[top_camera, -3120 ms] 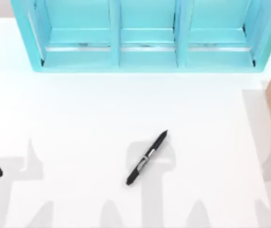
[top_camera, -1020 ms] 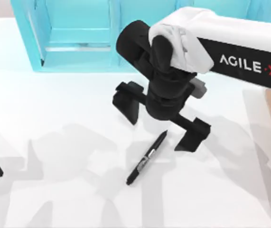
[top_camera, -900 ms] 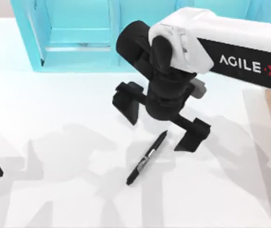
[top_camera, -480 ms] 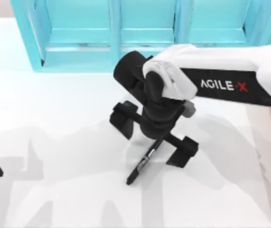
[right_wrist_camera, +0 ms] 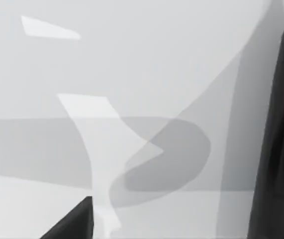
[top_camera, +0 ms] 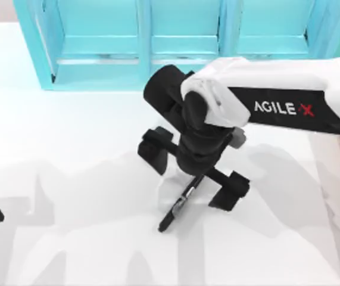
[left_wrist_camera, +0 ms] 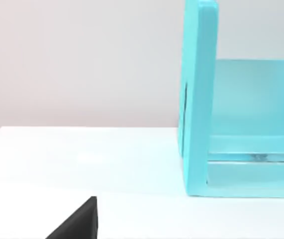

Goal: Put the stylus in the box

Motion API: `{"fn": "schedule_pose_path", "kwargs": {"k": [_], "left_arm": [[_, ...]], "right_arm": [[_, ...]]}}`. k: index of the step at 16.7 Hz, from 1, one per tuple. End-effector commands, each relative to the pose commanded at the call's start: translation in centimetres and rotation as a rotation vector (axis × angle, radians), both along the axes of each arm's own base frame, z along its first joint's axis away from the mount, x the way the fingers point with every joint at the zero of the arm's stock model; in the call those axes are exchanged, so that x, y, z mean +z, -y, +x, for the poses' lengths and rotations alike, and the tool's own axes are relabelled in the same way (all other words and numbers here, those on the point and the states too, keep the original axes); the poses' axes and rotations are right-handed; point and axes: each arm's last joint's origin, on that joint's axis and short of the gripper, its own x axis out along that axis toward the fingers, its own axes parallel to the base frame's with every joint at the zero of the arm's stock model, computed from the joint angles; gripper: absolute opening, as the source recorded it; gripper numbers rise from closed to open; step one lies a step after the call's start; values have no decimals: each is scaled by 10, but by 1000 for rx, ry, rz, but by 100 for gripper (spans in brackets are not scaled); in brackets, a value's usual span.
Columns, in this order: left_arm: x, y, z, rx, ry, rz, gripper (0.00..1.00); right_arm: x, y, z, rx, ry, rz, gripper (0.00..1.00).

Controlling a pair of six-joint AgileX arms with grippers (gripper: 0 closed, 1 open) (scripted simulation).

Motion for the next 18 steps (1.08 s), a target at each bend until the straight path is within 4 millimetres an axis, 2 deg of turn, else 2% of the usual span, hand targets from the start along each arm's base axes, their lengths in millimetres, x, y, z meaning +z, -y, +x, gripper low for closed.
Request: {"fn": "schedule_pose_path", "kwargs": {"k": [11, 18], "left_arm": [[0, 0, 0, 0, 0, 0, 100], [0, 0, 0, 0, 0, 0, 100]], "right_arm": [[0, 0, 0, 0, 0, 0, 2], [0, 0, 0, 0, 0, 0, 0]]}}
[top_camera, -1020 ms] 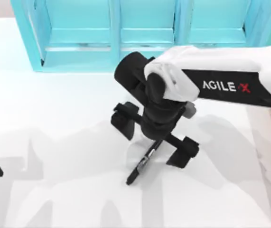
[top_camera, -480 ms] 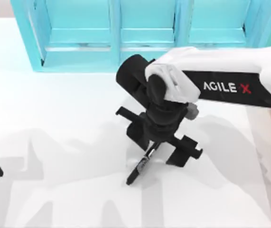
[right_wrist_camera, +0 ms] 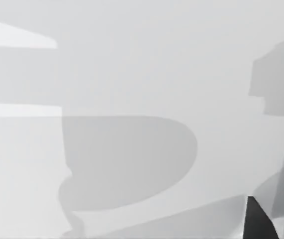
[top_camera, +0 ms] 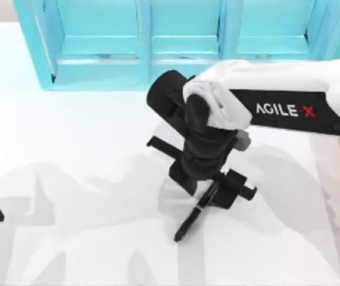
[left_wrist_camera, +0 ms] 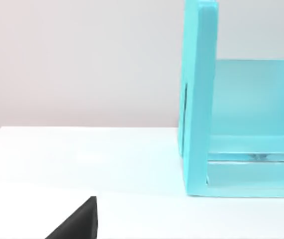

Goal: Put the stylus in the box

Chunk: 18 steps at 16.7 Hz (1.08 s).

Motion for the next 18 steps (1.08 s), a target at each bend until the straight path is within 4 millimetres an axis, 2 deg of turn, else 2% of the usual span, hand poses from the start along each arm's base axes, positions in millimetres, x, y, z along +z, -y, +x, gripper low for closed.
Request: {"fn": "schedule_pose_path", "kwargs": {"k": [1, 2, 4, 6, 12, 14, 18], "left_arm": [[0, 0, 0, 0, 0, 0, 100], [0, 0, 0, 0, 0, 0, 100], [0, 0, 0, 0, 0, 0, 100], [0, 0, 0, 0, 0, 0, 100], [0, 0, 0, 0, 0, 0, 100], [0, 0, 0, 0, 0, 0, 100], [0, 0, 0, 0, 0, 0, 100]], "right_arm": [[0, 0, 0, 0, 0, 0, 0], [30, 8, -5, 30, 4, -22, 0], [36, 7, -4, 31, 8, -19, 0], [53, 6, -1, 26, 12, -16, 0], [123, 8, -4, 31, -1, -27, 0], [130, 8, -5, 30, 4, -22, 0], [128, 8, -4, 29, 2, -24, 0]]}}
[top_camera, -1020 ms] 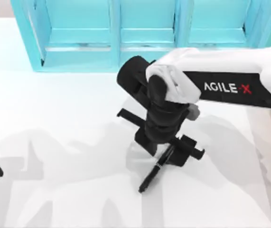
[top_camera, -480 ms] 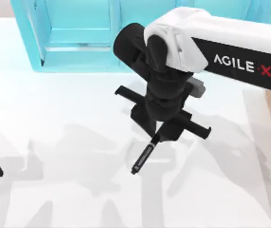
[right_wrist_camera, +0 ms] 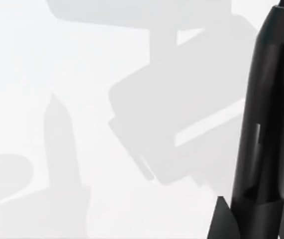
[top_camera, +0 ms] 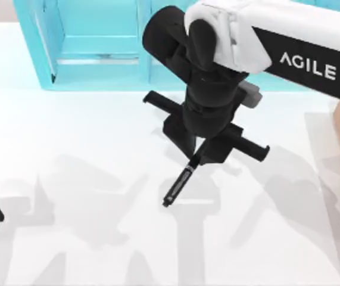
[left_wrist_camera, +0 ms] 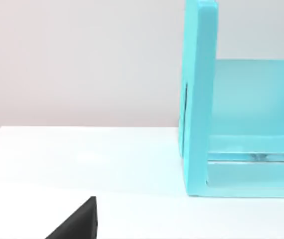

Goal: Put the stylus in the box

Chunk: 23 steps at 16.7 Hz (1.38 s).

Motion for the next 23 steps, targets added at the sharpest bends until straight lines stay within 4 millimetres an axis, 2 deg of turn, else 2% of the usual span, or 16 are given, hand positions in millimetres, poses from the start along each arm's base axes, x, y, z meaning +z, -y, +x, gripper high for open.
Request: {"fn": "schedule_pose_path", "kwargs": {"k": [3, 6, 8, 11, 14, 16, 17, 19, 21, 23], "left_arm": [[0, 0, 0, 0, 0, 0, 100], [0, 0, 0, 0, 0, 0, 100], [0, 0, 0, 0, 0, 0, 100], [0, 0, 0, 0, 0, 0, 100], [0, 0, 0, 0, 0, 0, 100], [0, 0, 0, 0, 0, 0, 100], [0, 0, 0, 0, 0, 0, 100], [0, 0, 0, 0, 0, 0, 100], [0, 0, 0, 0, 0, 0, 100], [0, 0, 0, 0, 0, 0, 100]], "right_arm": [[3, 22, 15, -50, 0, 3, 0], [7, 80, 44, -175, -7, 5, 0], [9, 138, 63, -297, -16, 4, 0], [13, 245, 74, -520, -32, 5, 0], [17, 349, 55, -743, -40, 12, 0], [20, 401, 32, -862, -38, 20, 0], [22, 420, 20, -909, -34, 25, 0], [25, 446, 1, -975, -27, 33, 0], [27, 459, -11, -1009, -20, 38, 0], [27, 461, -13, -1014, -19, 39, 0]]}}
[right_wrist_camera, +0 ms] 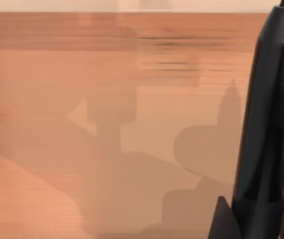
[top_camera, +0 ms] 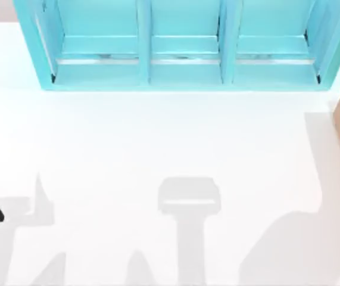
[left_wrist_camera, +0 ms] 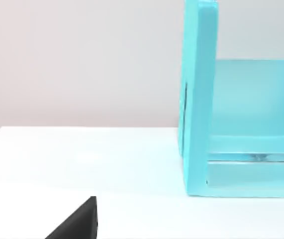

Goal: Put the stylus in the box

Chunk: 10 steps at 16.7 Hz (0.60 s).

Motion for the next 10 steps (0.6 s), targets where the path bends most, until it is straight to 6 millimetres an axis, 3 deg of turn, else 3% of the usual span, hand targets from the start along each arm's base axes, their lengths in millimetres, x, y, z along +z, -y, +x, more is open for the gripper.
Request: {"fn": "schedule_pose_path", "kwargs": {"k": [5, 10], "left_arm": [[0, 0, 0, 0, 0, 0, 100], [0, 0, 0, 0, 0, 0, 100]], "right_arm": [[-4, -4, 3, 8, -6, 1, 0], [-35, -30, 9, 33, -55, -7, 0]]}}
